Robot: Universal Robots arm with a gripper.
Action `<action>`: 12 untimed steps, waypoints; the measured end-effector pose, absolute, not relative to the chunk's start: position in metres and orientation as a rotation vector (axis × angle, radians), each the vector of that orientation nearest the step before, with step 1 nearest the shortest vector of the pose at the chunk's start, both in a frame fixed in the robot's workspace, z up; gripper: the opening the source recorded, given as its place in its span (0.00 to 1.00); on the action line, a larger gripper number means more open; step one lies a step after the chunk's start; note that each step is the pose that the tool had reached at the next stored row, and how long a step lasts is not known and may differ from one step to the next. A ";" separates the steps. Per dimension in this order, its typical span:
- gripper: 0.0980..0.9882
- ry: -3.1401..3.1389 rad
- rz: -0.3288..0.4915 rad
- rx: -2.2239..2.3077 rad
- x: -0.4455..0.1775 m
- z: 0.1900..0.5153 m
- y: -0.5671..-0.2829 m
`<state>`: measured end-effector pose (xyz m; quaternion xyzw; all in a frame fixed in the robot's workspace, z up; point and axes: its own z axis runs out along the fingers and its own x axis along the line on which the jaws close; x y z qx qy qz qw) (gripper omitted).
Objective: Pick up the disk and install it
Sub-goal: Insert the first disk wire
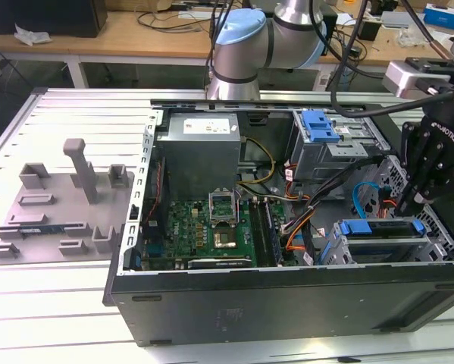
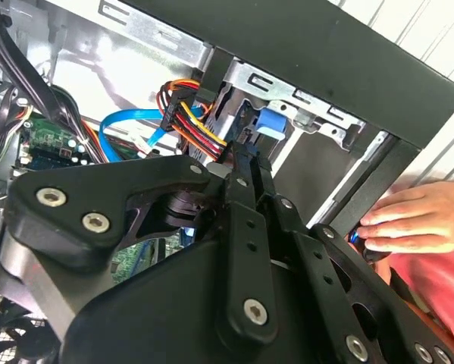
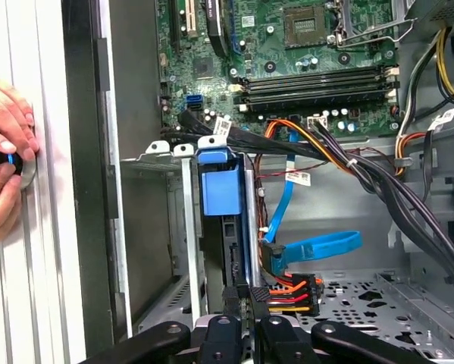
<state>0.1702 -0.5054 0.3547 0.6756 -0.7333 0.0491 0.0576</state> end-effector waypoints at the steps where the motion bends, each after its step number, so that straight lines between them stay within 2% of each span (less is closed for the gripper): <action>1: 0.07 -2.223 0.149 2.048 0.170 0.355 -0.505; 12: 0.07 -2.223 0.149 2.048 0.169 0.354 -0.507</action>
